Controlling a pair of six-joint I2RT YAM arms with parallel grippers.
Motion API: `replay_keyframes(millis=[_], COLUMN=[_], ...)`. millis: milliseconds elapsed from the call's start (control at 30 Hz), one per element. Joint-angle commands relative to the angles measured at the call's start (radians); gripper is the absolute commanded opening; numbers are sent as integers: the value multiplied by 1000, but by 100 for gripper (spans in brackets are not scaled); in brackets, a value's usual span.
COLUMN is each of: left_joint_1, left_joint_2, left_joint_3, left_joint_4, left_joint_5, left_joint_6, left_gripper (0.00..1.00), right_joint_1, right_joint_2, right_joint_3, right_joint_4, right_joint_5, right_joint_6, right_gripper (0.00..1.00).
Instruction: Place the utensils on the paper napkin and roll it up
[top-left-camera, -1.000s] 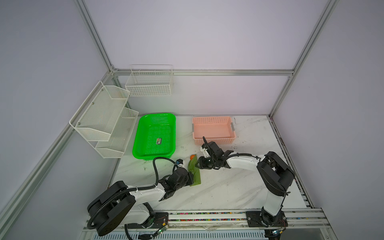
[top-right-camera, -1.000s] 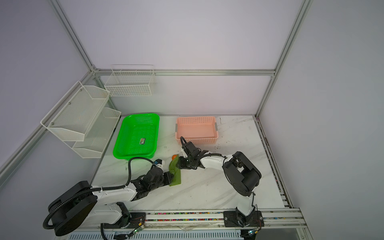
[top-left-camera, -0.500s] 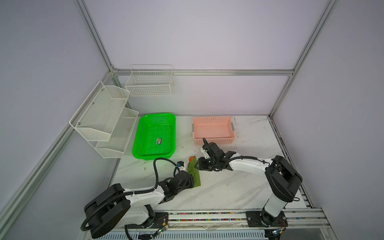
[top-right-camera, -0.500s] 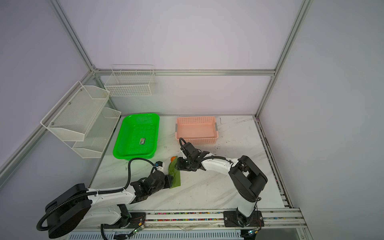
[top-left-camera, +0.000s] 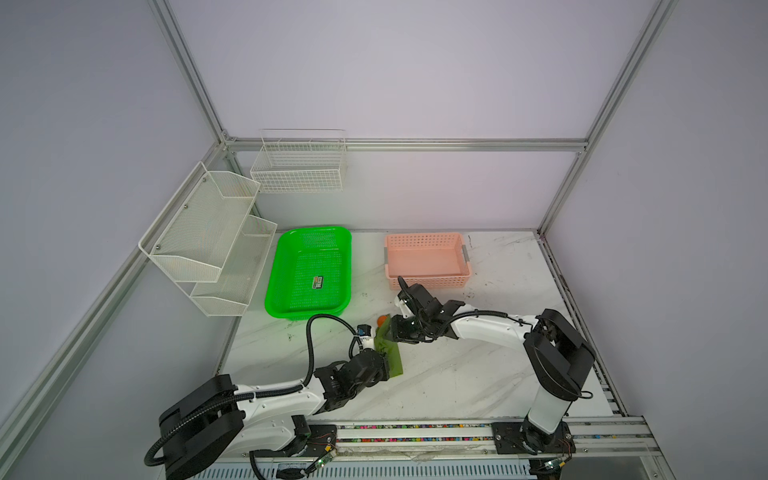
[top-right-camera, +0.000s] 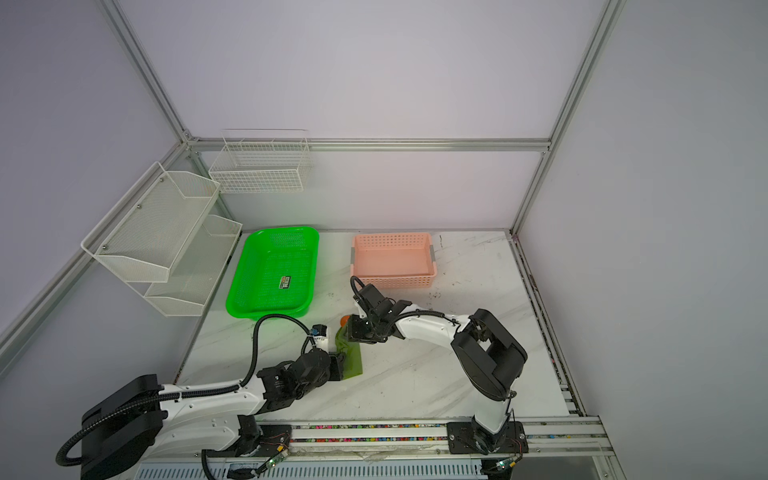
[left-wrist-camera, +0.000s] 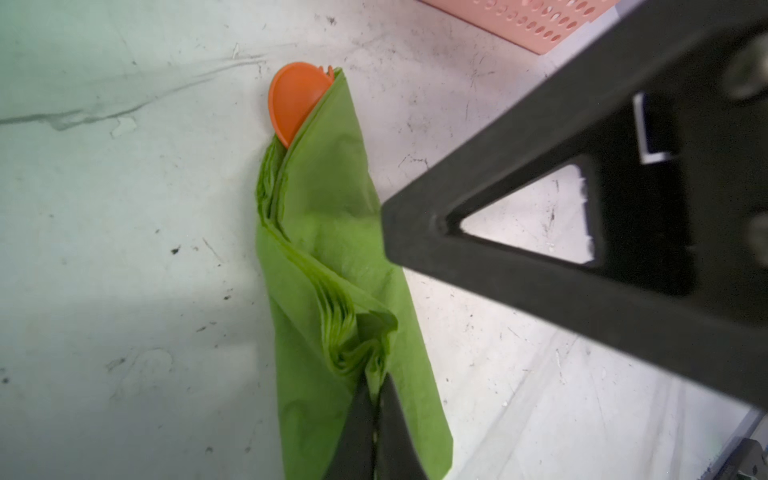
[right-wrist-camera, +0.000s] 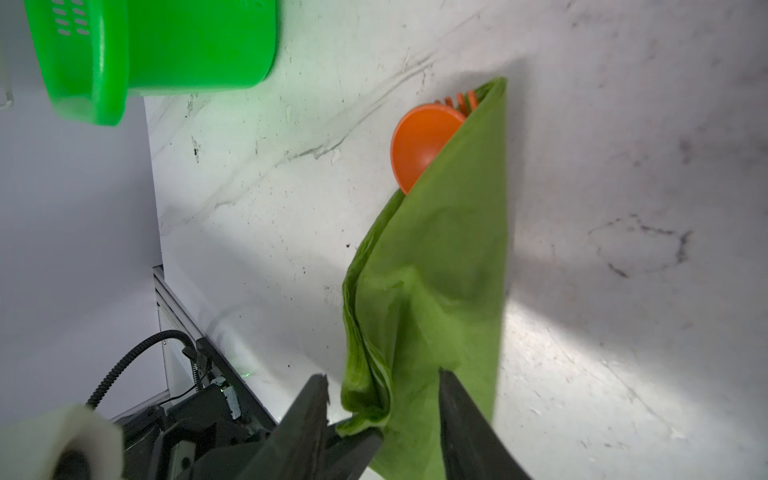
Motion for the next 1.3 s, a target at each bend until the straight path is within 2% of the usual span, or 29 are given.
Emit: replay_keyframes(millis=[0,167,433,767,1033,1267], left_joint_1=[-7,-8,-10,-12,-14,-14], left_joint_2=[-60,-94,1,-3,51,51], left_joint_3=[19,-3,39,39,56,60], left_joint_4=[54,51,49,52,78,83], left_joint_5=[-34,-38,15,-4,28,24], left_joint_6=[47,65,83,99,110,131], left_gripper=[0,0,0,0,0,0], right_joint_1=[11,12,17,27,33,35], right_joint_2=[27,45,68,86,100,114], right_joint_3=[22,34,72,66,76,70], right_joint_4=[-63,-83,-112,-123,-127,-131], right_joint_5=[-20,-30,-41,-68,-80,-80], right_joint_6=[8,0,-17,-33,-43,-54], right_gripper=[47,47,45,41,26,18])
